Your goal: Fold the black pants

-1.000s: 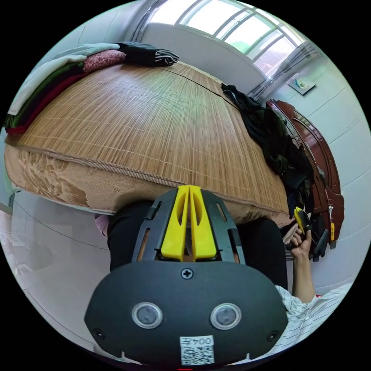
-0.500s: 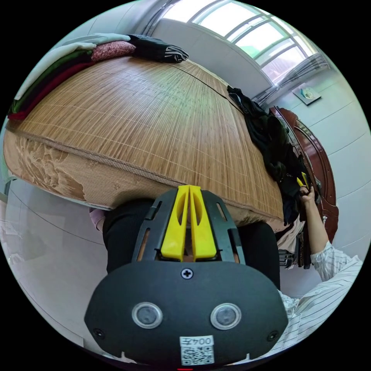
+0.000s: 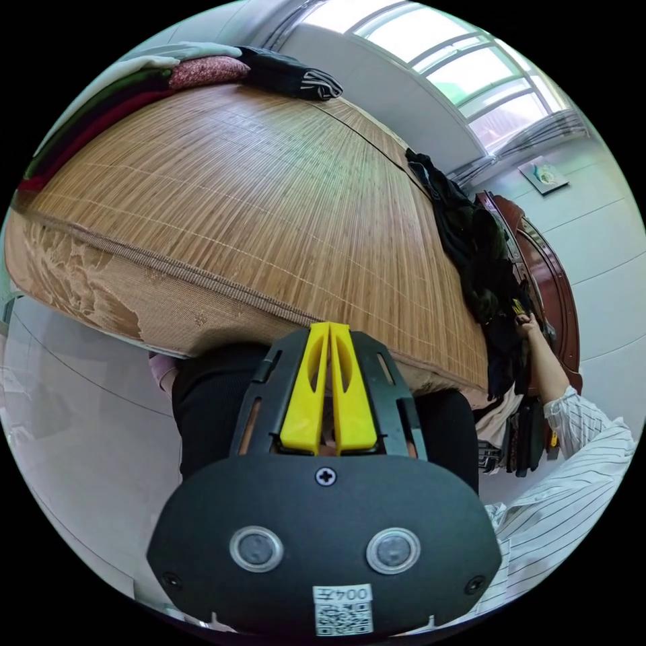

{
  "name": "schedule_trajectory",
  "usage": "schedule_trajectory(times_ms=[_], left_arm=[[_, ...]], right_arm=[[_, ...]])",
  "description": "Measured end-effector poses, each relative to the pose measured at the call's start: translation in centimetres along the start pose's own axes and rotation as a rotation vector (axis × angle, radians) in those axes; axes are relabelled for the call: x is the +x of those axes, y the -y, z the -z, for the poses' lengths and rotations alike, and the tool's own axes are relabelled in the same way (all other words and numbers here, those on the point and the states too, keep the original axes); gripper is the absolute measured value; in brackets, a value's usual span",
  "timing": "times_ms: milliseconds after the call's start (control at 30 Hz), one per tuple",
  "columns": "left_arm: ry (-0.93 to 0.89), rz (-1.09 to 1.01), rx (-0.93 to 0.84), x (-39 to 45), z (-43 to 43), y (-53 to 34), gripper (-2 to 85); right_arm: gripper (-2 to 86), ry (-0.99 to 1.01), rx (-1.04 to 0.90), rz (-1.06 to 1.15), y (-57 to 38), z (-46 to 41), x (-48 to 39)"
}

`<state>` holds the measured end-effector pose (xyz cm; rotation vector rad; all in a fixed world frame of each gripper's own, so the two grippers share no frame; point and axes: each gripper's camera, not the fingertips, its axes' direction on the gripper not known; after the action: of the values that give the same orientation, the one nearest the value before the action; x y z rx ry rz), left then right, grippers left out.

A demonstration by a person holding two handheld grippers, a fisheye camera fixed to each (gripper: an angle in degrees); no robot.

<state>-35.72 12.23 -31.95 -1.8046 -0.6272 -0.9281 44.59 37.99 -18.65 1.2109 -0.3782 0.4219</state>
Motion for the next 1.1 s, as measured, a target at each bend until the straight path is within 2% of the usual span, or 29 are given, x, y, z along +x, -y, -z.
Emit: schedule_trajectory(times_ms=[100, 233, 367, 500, 600, 767, 900, 1100], left_arm=[[-0.023, 0.020, 0.014, -0.7, 0.9, 0.1, 0.7], [-0.044, 0.018, 0.027, -0.9, 1.9, 0.1, 0.7], [-0.067, -0.001, 0.036, -0.9, 3.1, 0.2, 0.7], [-0.105, -0.006, 0.053, -1.2, 4.2, 0.1, 0.8], [-0.132, -0.008, 0.067, -1.4, 5.1, 0.1, 0.8], [-0.192, 0.014, 0.098, -2.2, 6.5, -0.1, 0.8], [-0.237, 0.058, 0.131, -3.3, 7.7, -0.3, 0.8], [-0.296, 0.123, 0.157, -4.6, 8.5, 0.0, 0.7]], right_arm=[[-0.5, 0.068, 0.072, 0.186, -4.5, 2.9, -2.0], [-0.8, 0.120, 0.093, 0.291, -10.6, 7.5, -2.8], [-0.9, 0.144, 0.029, 0.535, -19.7, 12.6, -4.8], [-0.9, 0.179, -0.124, 0.770, -31.4, 15.0, -8.6], [-0.7, 0.125, -0.254, 0.913, -40.1, 13.3, -11.5], [-0.5, 0.259, -0.448, 0.961, -51.7, 8.7, -14.4], [0.1, 0.228, -0.566, 1.132, -62.1, 4.0, -17.5], [1.7, 0.108, -0.703, 1.193, -67.5, -1.5, -17.6]])
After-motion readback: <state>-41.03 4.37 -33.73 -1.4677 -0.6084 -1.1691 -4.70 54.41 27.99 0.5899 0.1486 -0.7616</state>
